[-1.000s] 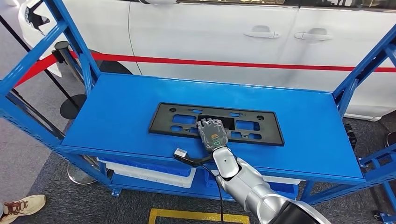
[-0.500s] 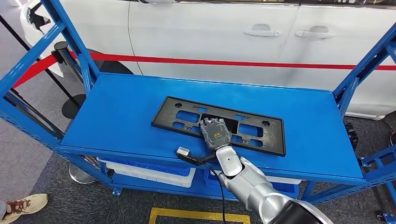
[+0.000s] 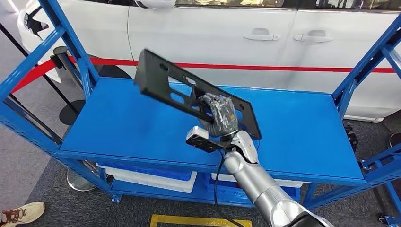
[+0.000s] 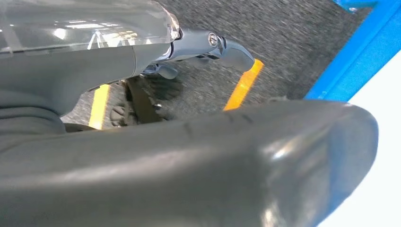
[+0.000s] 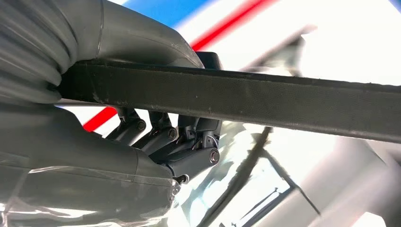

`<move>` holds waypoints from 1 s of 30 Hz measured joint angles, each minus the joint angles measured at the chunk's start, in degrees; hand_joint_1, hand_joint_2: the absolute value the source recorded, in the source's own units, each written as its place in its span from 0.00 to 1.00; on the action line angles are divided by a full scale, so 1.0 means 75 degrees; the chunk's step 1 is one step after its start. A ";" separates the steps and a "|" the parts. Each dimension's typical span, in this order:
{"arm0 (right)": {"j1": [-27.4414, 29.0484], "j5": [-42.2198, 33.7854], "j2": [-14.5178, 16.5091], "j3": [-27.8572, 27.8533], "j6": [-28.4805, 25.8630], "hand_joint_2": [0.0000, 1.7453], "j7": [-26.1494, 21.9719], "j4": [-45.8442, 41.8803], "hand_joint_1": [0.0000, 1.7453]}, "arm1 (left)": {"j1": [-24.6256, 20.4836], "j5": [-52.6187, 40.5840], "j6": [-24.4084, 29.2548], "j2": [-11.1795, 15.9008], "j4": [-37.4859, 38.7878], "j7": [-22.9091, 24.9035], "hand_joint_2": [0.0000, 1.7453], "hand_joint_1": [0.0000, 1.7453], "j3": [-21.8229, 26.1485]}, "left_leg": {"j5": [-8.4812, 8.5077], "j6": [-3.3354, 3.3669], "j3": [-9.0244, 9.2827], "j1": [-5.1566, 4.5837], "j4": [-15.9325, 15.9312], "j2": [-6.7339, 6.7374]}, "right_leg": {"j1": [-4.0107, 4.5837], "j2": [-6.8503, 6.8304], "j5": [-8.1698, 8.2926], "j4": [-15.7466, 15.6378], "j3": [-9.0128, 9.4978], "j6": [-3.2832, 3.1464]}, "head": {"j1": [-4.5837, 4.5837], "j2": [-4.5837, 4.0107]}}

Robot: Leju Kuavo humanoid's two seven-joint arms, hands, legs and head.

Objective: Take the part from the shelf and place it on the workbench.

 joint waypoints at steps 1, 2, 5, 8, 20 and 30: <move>0.0112 -0.0826 -0.0023 -0.0164 0.0196 1.00 -0.0550 -0.0625 1.00 | -0.0006 0.0076 -0.0088 0.0007 0.0000 -0.0015 0.00 0.00 0.0015 | 0.0234 -0.0025 0.0263 0.0020 -0.0516 0.0004 | 0.0004 0.0018 -0.0024 0.0031 0.0024 0.0034 | 0.0001 0.0000; 0.0381 -0.2234 -0.0111 -0.0309 0.0691 1.00 -0.1229 -0.1785 1.00 | -0.0012 0.0153 -0.0243 0.0011 0.0001 -0.0100 0.00 0.00 0.0047 | 0.0469 0.0032 0.0527 0.0019 -0.1059 -0.0007 | 0.0011 0.0039 -0.0040 0.0057 0.0035 0.0103 | 0.0010 0.0000; 0.1438 -0.6649 -0.0500 -0.0547 0.2695 1.00 -0.2816 -0.5827 1.00 | -0.0027 0.0324 -0.0649 0.0018 0.0003 -0.0446 0.00 0.00 0.0163 | 0.0908 0.0371 0.0931 0.0002 -0.2058 -0.0042 | -0.0011 0.0043 -0.0337 0.0466 -0.0154 0.0350 | 0.0043 0.0000; 0.1851 -0.8437 -0.0669 -0.0540 0.4086 1.00 -0.2955 -0.7610 1.00 | -0.0017 0.0364 -0.0655 0.0020 0.0003 -0.0634 0.00 0.00 0.0202 | 0.0947 0.0458 0.0846 -0.0031 -0.2067 -0.0039 | -0.0022 0.0007 -0.1080 0.1864 -0.0834 0.0412 | 0.0047 -0.0001; 0.2272 -1.2530 -0.1210 0.0128 0.9072 1.00 -0.1235 -0.8650 1.00 | -0.0081 0.0293 -0.0404 -0.0052 0.0029 -0.0540 0.00 0.00 0.0255 | 0.0757 0.0267 0.0755 -0.0140 -0.1891 -0.0030 | 0.0059 -0.0056 0.0029 0.0047 -0.0101 0.0023 | 0.0040 0.0000; 0.2612 -1.1246 -0.1449 0.0421 0.8808 1.00 -0.1826 -0.8835 1.00 | -0.0039 0.0180 -0.0226 0.0012 0.0029 -0.0147 0.00 0.00 0.0272 | 0.0338 0.0123 0.1375 -0.0035 -0.1958 -0.0027 | -0.0009 -0.0139 0.0284 0.0269 -0.0544 0.0124 | 0.0026 0.0000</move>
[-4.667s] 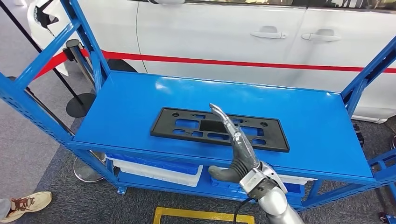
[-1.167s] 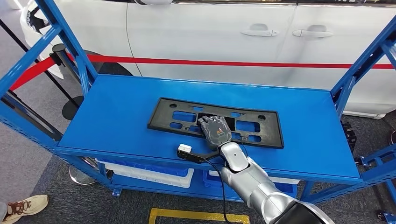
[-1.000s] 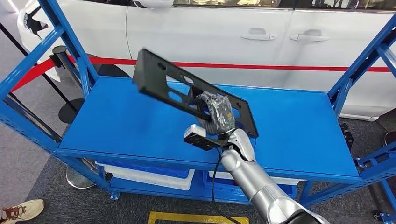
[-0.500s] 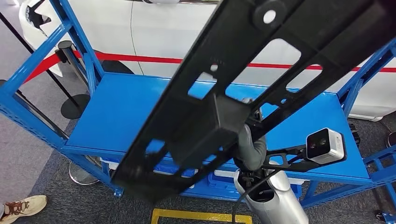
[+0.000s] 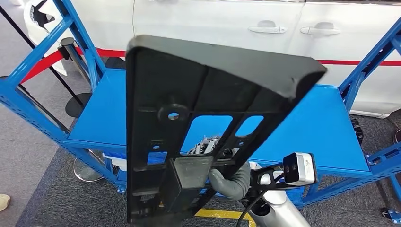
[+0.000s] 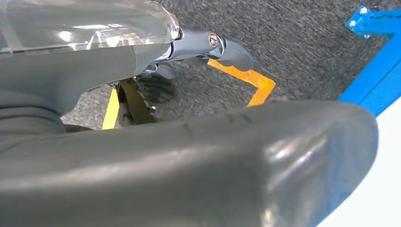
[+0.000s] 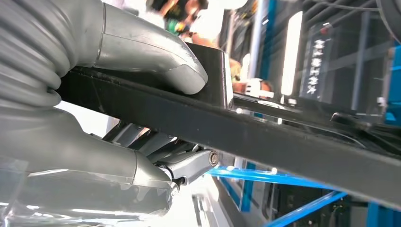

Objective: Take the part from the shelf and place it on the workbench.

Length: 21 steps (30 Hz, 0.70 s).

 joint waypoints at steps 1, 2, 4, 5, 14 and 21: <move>0.0049 0.0195 -0.0021 -0.0001 -0.0132 1.00 -0.0105 -0.0087 1.00 | 0.0001 -0.0023 0.0004 0.0008 0.0000 0.0017 0.00 0.00 0.0000 | 0.0021 0.0049 0.0042 -0.0018 -0.0125 -0.0012 | 0.0010 0.0003 0.0035 0.0012 -0.0020 0.0049 | 0.0004 0.0000; 0.0108 0.0339 -0.0044 -0.0004 -0.0228 1.00 -0.0189 -0.0162 1.00 | 0.0010 -0.0053 0.0006 0.0017 0.0000 0.0026 0.00 0.00 0.0000 | 0.0070 0.0109 0.0017 -0.0046 -0.0114 -0.0021 | 0.0014 0.0008 0.0078 0.0001 -0.0027 0.0103 | 0.0006 0.0000; 0.0246 0.0587 -0.0115 -0.0014 -0.0339 1.00 -0.0381 -0.0283 1.00 | 0.0018 -0.0135 0.0005 0.0032 0.0000 0.0033 0.00 0.00 -0.0002 | 0.0184 0.0225 -0.0036 -0.0043 -0.0135 -0.0001 | -0.0008 0.0034 0.0097 0.0006 -0.0056 0.0212 | 0.0009 0.0000; 0.0320 0.0710 -0.0171 -0.0023 -0.0360 1.00 -0.0501 -0.0341 1.00 | 0.0012 -0.0180 0.0002 0.0039 0.0000 0.0033 0.00 0.00 -0.0007 | 0.0259 0.0287 -0.0080 -0.0034 -0.0154 0.0014 | -0.0023 0.0053 -0.0060 0.0122 -0.0108 0.0258 | 0.0013 0.0000; 0.0574 0.0982 -0.0605 -0.0138 -0.0253 1.00 -0.0955 -0.0795 1.00 | -0.0018 -0.0391 0.0002 0.0075 0.0000 0.0043 0.00 0.00 -0.0093 | 0.0814 0.0330 -0.0778 -0.0050 -0.0112 0.0140 | -0.0042 -0.0068 -0.0950 0.0738 0.0673 0.0312 | 0.0027 0.0000; 0.0477 0.0651 -0.0815 -0.0157 -0.0350 1.00 -0.0860 -0.1065 1.00 | 0.0031 -0.0559 0.0028 0.0090 0.0000 0.0146 0.00 0.00 -0.0138 | 0.0628 0.0043 -0.0954 -0.0047 0.0129 0.0239 | 0.0016 -0.0043 -0.0629 -0.0366 0.1047 -0.0068 | 0.0034 0.0000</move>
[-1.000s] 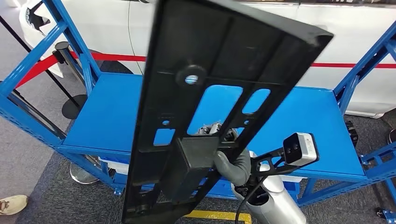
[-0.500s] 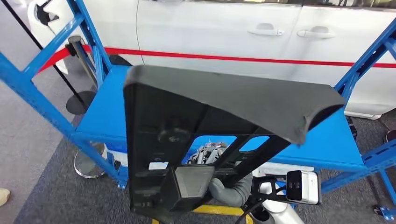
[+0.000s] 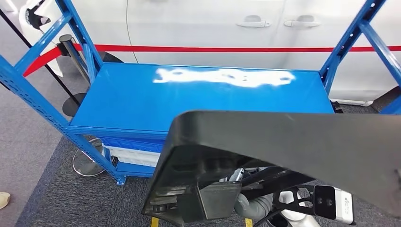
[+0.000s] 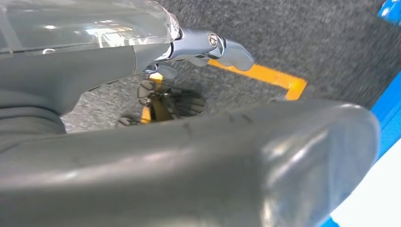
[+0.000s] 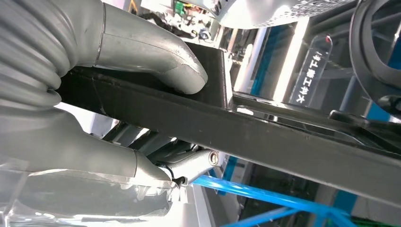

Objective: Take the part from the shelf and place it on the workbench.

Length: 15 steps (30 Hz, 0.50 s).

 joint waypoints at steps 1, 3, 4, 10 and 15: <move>-0.0006 -0.0043 -0.0033 0.0000 -0.0037 1.00 0.0029 -0.0031 1.00 | -0.0001 -0.0030 -0.0009 0.0006 0.0000 0.0005 0.00 0.00 -0.0017 | -0.0390 -0.0012 -0.0107 0.0007 0.0358 -0.0040 | 0.0000 0.0036 0.0093 -0.0001 -0.0100 -0.0050 | -0.0003 0.0000; -0.0009 -0.0133 -0.0117 0.0000 -0.0134 1.00 0.0071 -0.0088 1.00 | -0.0011 -0.0102 -0.0027 0.0014 0.0000 0.0009 0.00 0.00 -0.0066 | -0.1086 -0.0014 -0.0312 0.0006 0.1315 -0.0087 | 0.0037 0.0134 0.0272 0.0026 -0.0346 -0.0108 | -0.0008 0.0000; -0.0009 -0.0176 -0.0172 0.0000 -0.0189 1.00 0.0076 -0.0111 1.00 | -0.0022 -0.0132 -0.0033 0.0019 0.0000 0.0008 0.00 0.00 -0.0092 | -0.1200 -0.0007 -0.0337 0.0004 0.1687 -0.0094 | 0.0059 0.0186 0.0360 0.0045 -0.0475 -0.0111 | -0.0007 0.0000; -0.0004 -0.0142 -0.0514 0.0003 -0.0377 1.00 -0.0004 -0.0234 1.00 | -0.0139 -0.0214 -0.0039 0.0044 0.0000 -0.0042 0.00 0.00 -0.0185 | -0.0669 0.0193 0.1309 -0.0089 -0.0171 -0.0189 | 0.0114 0.0377 0.0810 0.0227 -0.1105 -0.0030 | -0.0004 0.0000; 0.0010 -0.0073 -0.0699 0.0009 -0.0422 1.00 -0.0092 -0.0296 1.00 | -0.0185 -0.0224 -0.0060 0.0020 0.0005 -0.0064 0.00 0.00 -0.0240 | -0.0408 0.0373 0.1258 -0.0084 -0.0612 -0.0129 | 0.0065 0.0342 0.0722 0.0352 -0.1284 0.0209 | -0.0015 0.0000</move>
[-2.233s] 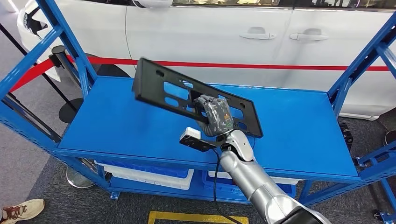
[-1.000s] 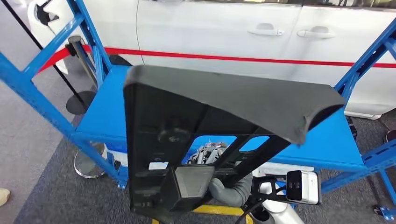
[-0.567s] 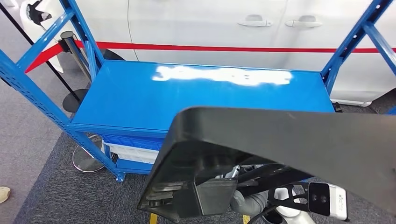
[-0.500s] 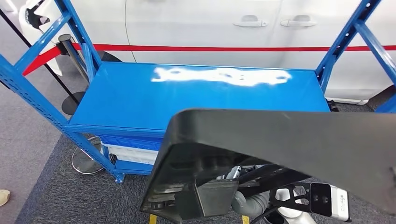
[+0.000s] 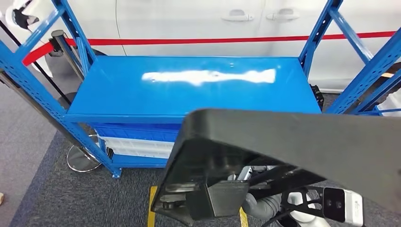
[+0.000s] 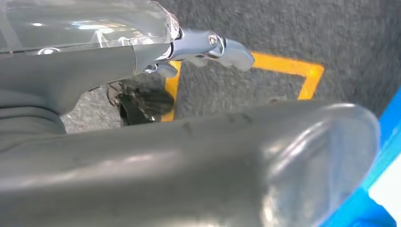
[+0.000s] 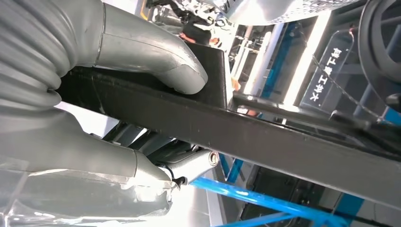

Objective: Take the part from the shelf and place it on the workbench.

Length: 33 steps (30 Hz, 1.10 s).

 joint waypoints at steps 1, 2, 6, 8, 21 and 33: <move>0.0012 0.0025 -0.0025 0.0001 -0.0022 1.00 -0.0012 -0.0016 1.00 | -0.0002 -0.0003 -0.0001 -0.0008 0.0001 -0.0004 0.00 0.00 -0.0007 | 0.0115 0.0036 -0.0105 0.0017 -0.0019 0.0029 | -0.0021 -0.0043 -0.0369 0.0284 -0.0101 0.0048 | 0.0007 0.0000; 0.0034 0.0060 -0.0038 0.0001 -0.0038 1.00 -0.0028 -0.0036 1.00 | -0.0002 -0.0005 -0.0001 -0.0007 0.0001 -0.0012 0.00 0.00 -0.0015 | 0.0215 0.0056 -0.0226 0.0013 -0.0014 0.0048 | -0.0050 -0.0088 -0.0813 0.0711 -0.0208 0.0102 | 0.0020 0.0000; 0.0147 0.0143 -0.0046 0.0003 0.0005 1.00 -0.0122 -0.0090 1.00 | 0.0005 0.0001 0.0052 -0.0011 0.0001 -0.0039 0.00 0.00 -0.0042 | 0.0550 -0.0008 -0.0765 0.0032 0.0099 0.0114 | -0.0210 -0.0162 -0.1103 0.2028 -0.0155 0.0302 | 0.0031 0.0000; 0.0149 0.0126 -0.0046 0.0002 0.0102 1.00 -0.0141 -0.0081 1.00 | 0.0002 0.0011 0.0113 -0.0019 0.0001 -0.0051 0.00 0.00 -0.0042 | 0.0664 -0.0085 -0.1017 0.0055 0.0223 0.0132 | -0.0282 -0.0187 -0.0774 0.1331 0.0549 0.0357 | 0.0030 0.0000; 0.0181 0.0148 -0.0053 -0.0018 0.0154 1.00 -0.0147 -0.0009 1.00 | 0.0044 -0.0127 0.0139 -0.0025 0.0001 -0.0122 0.00 0.00 -0.0077 | -0.0567 -0.0459 -0.1644 0.0125 0.2552 0.0029 | -0.0092 -0.0226 -0.0288 -0.0223 0.0622 -0.0263 | 0.0020 0.0000; 0.0299 0.0394 -0.0072 -0.0379 0.0281 1.00 -0.0147 0.0095 1.00 | 0.0030 -0.0091 0.0367 0.0002 0.0000 0.0016 0.00 0.00 -0.0103 | -0.0061 -0.0034 0.0040 0.0043 -0.0031 0.0080 | -0.0132 -0.0208 -0.0698 0.1074 -0.0330 0.0153 | 0.0034 0.0000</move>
